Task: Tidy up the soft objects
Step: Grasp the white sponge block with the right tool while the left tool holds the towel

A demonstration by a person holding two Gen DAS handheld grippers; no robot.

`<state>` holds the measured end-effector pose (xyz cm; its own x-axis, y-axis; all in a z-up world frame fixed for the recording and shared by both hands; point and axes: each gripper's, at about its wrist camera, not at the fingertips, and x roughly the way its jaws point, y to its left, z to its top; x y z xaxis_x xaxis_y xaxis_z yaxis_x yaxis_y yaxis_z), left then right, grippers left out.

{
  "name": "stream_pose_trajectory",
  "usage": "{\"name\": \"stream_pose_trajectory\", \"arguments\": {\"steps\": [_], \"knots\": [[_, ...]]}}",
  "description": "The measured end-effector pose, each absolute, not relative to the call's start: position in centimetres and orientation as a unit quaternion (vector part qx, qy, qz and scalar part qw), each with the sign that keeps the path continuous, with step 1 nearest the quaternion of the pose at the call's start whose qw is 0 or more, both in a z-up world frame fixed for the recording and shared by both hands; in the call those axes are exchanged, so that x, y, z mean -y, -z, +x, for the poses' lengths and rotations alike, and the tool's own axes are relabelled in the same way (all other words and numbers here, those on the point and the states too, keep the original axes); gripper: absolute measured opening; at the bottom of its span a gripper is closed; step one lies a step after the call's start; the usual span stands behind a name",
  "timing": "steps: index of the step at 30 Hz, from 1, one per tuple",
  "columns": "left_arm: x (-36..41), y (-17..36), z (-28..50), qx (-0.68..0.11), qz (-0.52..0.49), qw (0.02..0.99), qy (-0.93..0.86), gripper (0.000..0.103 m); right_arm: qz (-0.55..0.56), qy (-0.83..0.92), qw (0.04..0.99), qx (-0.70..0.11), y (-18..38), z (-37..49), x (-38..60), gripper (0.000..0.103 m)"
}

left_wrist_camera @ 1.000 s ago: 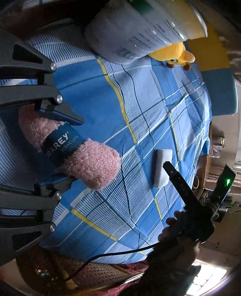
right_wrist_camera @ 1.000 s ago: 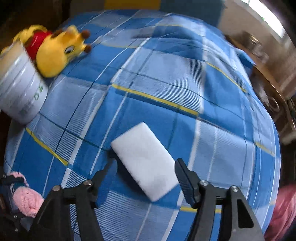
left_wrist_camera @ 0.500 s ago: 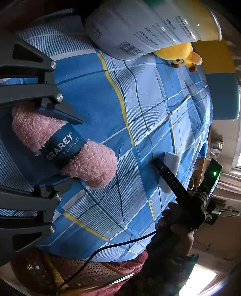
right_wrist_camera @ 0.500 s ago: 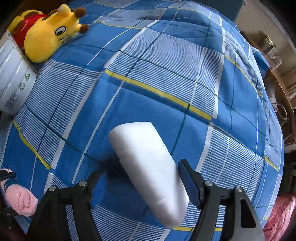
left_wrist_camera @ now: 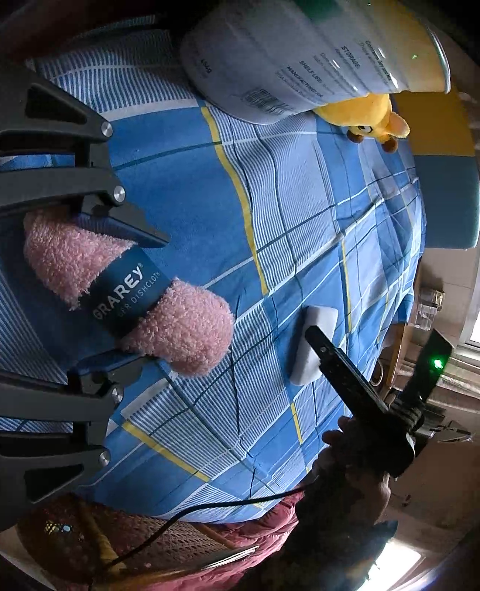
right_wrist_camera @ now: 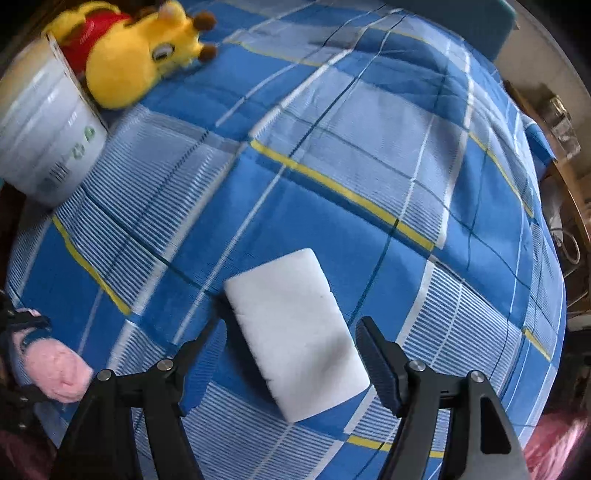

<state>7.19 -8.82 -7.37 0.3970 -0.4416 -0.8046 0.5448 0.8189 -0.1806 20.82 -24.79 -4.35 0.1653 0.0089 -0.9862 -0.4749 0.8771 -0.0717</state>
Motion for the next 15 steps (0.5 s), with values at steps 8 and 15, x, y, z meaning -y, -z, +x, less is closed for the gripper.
{"name": "stream_pose_trajectory", "arguments": {"steps": [8,15], "knots": [[8.9,7.4,7.2,-0.46,0.06,0.836,0.294,0.053,-0.162,-0.167,0.731,-0.642,6.1,21.9,26.0,0.07],[8.8,7.4,6.8,-0.448,0.058,0.848,0.278,0.052,-0.14,-0.117,0.772,-0.609,4.7,18.9,25.2,0.058]]}}
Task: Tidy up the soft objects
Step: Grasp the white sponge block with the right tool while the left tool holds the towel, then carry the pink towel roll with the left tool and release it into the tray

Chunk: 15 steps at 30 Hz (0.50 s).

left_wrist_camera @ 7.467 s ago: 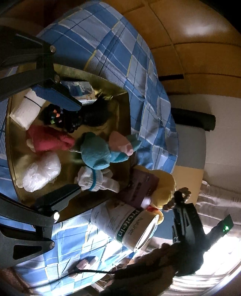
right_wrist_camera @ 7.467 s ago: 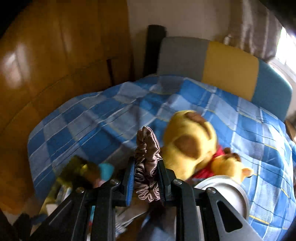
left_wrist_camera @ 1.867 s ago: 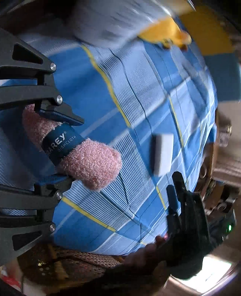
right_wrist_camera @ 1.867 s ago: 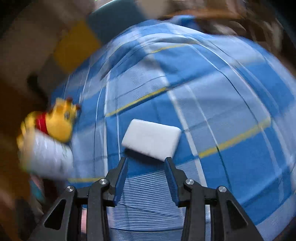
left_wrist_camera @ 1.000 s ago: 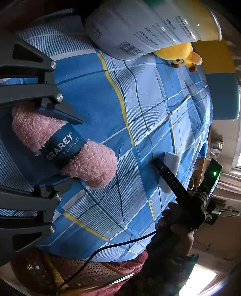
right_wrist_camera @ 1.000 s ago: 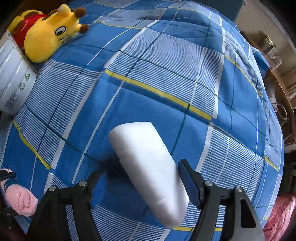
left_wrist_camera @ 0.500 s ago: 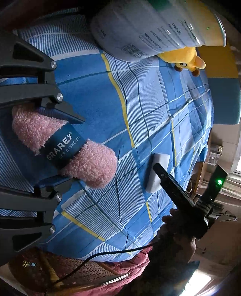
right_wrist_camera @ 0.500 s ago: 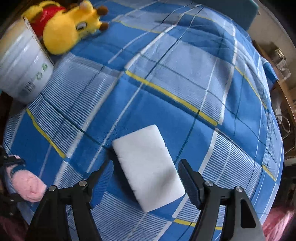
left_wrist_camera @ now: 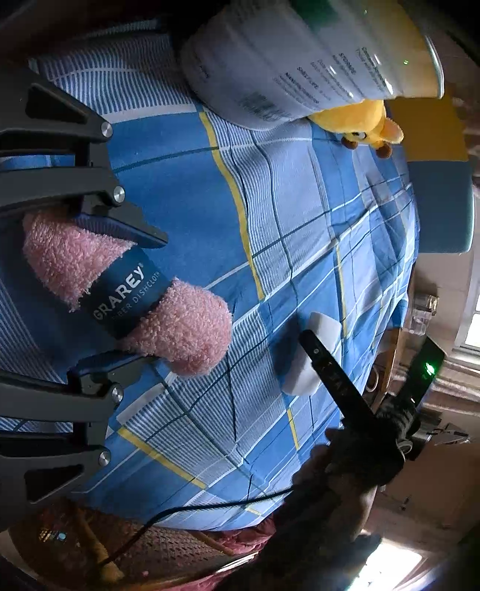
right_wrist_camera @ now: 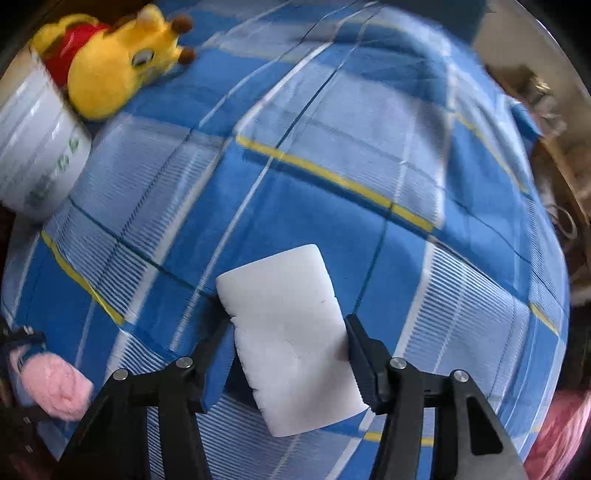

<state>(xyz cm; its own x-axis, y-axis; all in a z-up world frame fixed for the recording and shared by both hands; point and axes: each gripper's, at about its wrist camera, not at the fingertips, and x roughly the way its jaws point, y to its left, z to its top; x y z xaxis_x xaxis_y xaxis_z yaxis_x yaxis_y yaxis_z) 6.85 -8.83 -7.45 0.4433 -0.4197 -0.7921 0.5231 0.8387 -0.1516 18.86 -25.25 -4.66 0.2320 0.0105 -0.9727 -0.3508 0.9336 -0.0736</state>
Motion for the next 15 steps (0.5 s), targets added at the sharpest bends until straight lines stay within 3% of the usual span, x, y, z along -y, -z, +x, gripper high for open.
{"name": "stream_pose_trajectory", "arguments": {"steps": [5,15], "knots": [[8.6,6.8,6.4,-0.452,0.052,0.853,0.256,0.05,-0.034,-0.083,0.803,-0.589,3.7,16.8,24.9,0.059],[6.3,4.0,4.1,-0.44,0.045,0.872,0.21,0.05,-0.036,-0.046,0.817,-0.574,5.8,15.5,23.9,0.061]]}}
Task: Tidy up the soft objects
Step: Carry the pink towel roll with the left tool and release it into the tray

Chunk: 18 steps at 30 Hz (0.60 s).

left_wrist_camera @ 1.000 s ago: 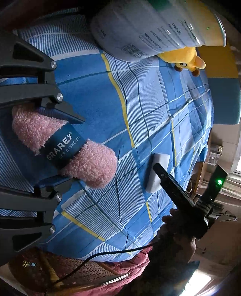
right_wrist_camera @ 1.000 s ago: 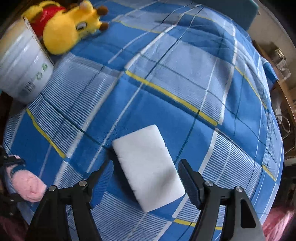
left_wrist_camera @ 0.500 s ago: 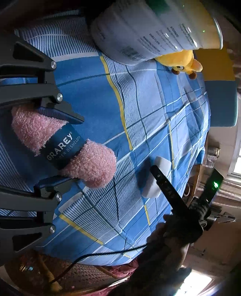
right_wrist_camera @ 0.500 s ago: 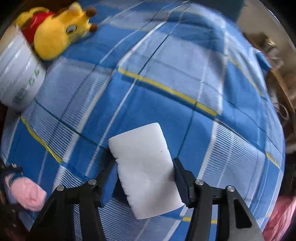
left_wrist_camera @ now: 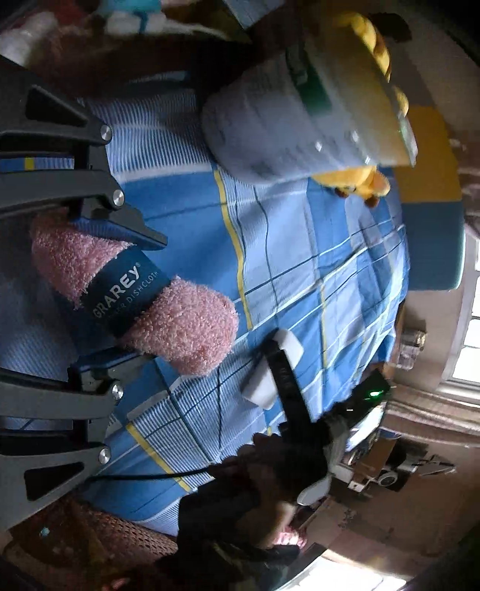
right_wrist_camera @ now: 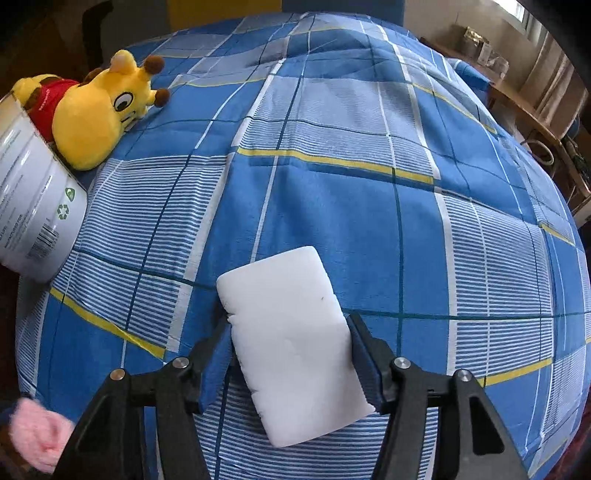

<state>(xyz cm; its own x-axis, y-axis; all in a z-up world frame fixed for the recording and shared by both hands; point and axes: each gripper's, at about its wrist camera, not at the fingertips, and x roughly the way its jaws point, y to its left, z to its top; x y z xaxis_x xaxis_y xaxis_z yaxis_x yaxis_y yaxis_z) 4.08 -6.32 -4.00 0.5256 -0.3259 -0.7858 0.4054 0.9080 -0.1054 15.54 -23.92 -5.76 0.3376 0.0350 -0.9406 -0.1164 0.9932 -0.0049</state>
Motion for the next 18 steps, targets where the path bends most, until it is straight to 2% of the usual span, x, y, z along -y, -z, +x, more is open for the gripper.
{"name": "stream_pose_trajectory", "arguments": {"steps": [11,18], "knots": [[2.4,0.0,1.2,-0.4,0.024,0.901,0.164,0.05,-0.033,-0.042,0.828,-0.558,6.1,13.2,23.5,0.063],[-1.3,-1.8,-0.1,-0.378,0.009,0.919,0.112,0.05,-0.031,-0.035,0.831,-0.554,5.6,14.6,23.9,0.065]]}}
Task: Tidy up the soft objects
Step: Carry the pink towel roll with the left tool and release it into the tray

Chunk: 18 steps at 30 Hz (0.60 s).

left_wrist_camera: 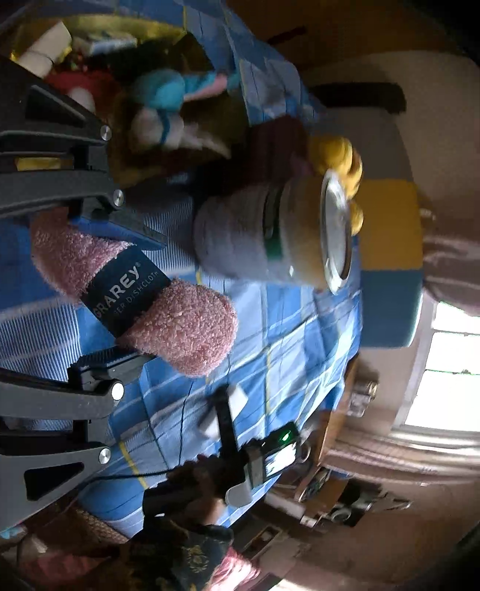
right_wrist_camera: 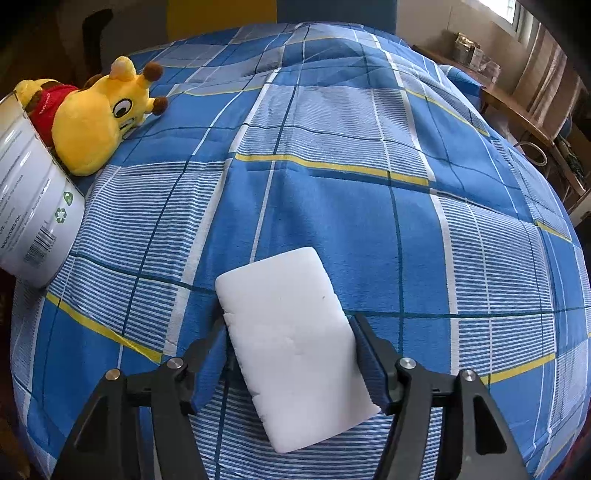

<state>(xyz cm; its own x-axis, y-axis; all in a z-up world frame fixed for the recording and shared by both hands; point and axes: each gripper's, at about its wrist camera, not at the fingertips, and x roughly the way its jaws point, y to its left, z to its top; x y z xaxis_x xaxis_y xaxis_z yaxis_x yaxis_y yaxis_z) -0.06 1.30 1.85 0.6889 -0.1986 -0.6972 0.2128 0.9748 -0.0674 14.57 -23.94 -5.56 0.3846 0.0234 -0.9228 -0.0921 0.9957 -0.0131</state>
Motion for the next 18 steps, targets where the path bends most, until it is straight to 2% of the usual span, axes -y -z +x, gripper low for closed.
{"name": "stream_pose_trajectory", "arguments": {"steps": [18], "knots": [[-11.3,-1.4,-0.9,-0.381,-0.046,0.923,-0.006,0.05,-0.046,-0.037,0.838,-0.543,5.9,13.8,23.5,0.066]]}}
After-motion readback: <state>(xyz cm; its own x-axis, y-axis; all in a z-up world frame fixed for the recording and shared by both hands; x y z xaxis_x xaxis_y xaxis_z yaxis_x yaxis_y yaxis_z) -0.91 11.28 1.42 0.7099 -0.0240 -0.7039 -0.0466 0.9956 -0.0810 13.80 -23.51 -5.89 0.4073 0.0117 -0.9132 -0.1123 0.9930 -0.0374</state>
